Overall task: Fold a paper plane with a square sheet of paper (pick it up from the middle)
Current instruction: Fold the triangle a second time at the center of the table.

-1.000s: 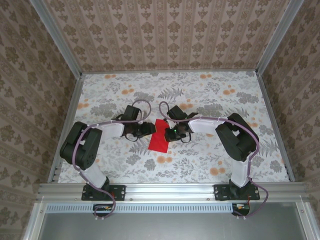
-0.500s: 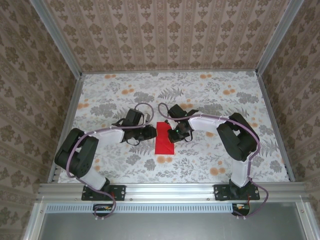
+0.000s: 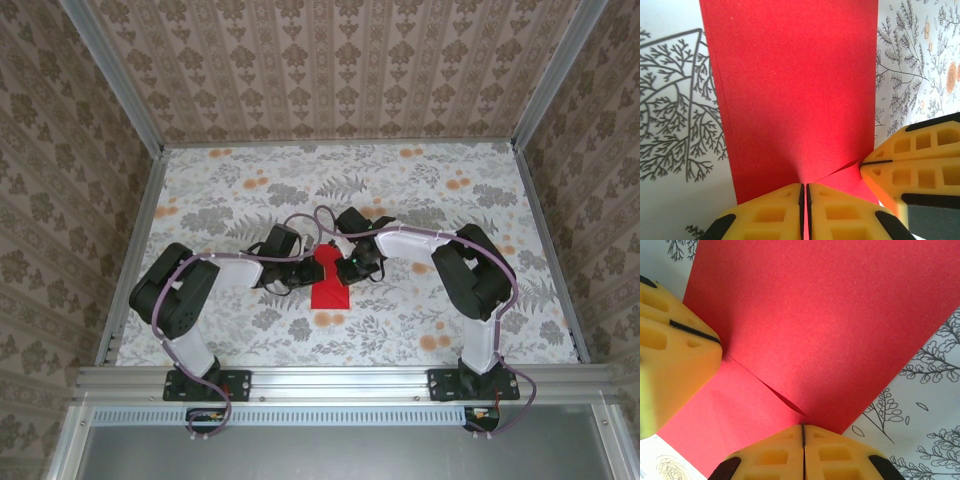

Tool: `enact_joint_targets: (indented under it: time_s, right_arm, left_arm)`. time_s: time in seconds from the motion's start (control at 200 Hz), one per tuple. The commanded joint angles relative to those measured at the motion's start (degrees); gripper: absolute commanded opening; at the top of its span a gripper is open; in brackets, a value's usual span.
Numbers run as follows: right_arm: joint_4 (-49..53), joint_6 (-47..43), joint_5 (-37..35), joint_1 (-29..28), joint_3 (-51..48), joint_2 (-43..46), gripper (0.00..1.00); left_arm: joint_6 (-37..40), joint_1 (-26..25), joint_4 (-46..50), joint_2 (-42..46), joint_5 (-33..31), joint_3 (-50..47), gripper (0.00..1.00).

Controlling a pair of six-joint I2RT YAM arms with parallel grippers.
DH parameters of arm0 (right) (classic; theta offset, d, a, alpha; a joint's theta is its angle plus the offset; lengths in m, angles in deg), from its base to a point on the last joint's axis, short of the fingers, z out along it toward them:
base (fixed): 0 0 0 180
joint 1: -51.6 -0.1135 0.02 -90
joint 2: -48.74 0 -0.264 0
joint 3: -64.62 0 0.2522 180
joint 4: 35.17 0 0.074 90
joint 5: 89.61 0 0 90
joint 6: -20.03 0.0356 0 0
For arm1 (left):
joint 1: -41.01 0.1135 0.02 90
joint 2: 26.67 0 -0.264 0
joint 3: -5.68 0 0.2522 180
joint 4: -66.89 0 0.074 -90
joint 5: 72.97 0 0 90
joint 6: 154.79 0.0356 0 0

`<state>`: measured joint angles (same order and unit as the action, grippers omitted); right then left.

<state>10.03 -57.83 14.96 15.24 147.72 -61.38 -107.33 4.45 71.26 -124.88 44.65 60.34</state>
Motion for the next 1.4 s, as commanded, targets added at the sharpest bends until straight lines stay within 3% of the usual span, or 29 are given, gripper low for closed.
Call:
enact_joint_targets:
  time_s: [0.0,0.29,0.435,0.5,0.595,0.685,0.82,1.395]
  right_arm:
    - [3.65,0.25,-2.09,0.56,-1.20,-2.82,0.08]
    - [-0.33,4.75,1.58,2.80,-3.73,0.00,0.09]
    - [-12.76,11.75,12.97,3.23,-7.48,7.15,0.09]
    - [-18.79,16.91,14.67,2.72,-9.71,10.19,0.11]
    - [-22.34,22.25,11.73,1.68,-12.72,13.72,0.11]
    - [-21.31,25.29,6.74,0.75,-15.51,16.53,0.10]
    - [-18.89,27.90,4.89,-1.65,-18.25,18.63,0.09]
    - [-12.85,29.02,1.43,-7.37,-12.80,10.74,0.07]
  left_arm:
    - [-0.26,-0.84,1.65,-1.48,-2.38,0.16,0.13]
    - [-0.28,-1.31,6.84,-0.63,-8.77,-2.13,0.10]
    - [-0.41,-2.41,9.17,-1.24,-11.09,-1.52,0.08]
    - [-0.25,-2.86,11.38,-1.36,-13.41,-0.64,0.07]
    - [-0.48,-3.47,12.51,-1.28,-15.39,-0.06,0.05]
    - [-1.03,-3.94,13.51,-1.47,-17.06,0.31,0.04]
    - [-1.97,-4.23,13.68,-1.96,-17.78,0.31,0.03]
    - [-3.33,-4.49,13.43,-3.74,-17.78,0.62,0.03]
